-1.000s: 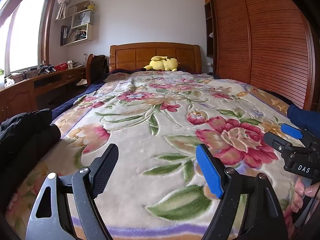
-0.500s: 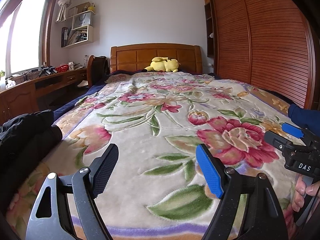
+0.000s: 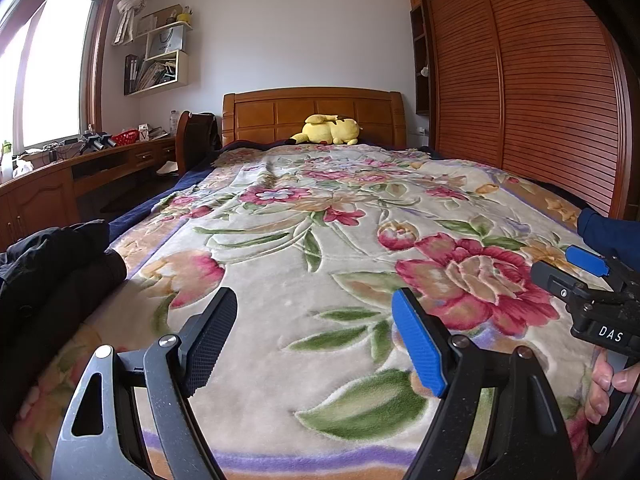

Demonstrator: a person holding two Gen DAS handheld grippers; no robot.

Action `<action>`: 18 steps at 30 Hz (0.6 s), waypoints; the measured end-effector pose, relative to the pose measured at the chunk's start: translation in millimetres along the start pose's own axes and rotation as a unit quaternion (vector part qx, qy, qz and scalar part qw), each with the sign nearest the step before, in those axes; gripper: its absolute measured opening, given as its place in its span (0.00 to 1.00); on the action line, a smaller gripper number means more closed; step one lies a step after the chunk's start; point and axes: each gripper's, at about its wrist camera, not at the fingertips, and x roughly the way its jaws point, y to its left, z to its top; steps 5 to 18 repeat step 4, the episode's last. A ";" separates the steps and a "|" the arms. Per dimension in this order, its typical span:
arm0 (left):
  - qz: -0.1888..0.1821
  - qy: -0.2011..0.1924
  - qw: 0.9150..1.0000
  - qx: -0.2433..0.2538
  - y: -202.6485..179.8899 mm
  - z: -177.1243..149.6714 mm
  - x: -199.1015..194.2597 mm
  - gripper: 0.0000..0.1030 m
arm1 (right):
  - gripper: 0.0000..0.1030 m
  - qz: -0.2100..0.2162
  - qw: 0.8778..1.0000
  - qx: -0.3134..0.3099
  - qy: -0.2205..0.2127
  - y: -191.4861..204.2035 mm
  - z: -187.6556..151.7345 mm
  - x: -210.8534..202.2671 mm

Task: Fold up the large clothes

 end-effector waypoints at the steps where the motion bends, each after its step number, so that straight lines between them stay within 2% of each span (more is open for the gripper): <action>1: -0.001 0.000 1.000 0.001 0.1 -0.2 0.0 0.78 | 0.91 0.000 1.000 0.000 0.000 -0.1 0.2 -0.1; 18: -0.001 0.000 1.000 0.000 0.1 -0.3 0.0 0.78 | 0.91 0.000 1.000 0.000 0.000 -0.3 -0.3 0.1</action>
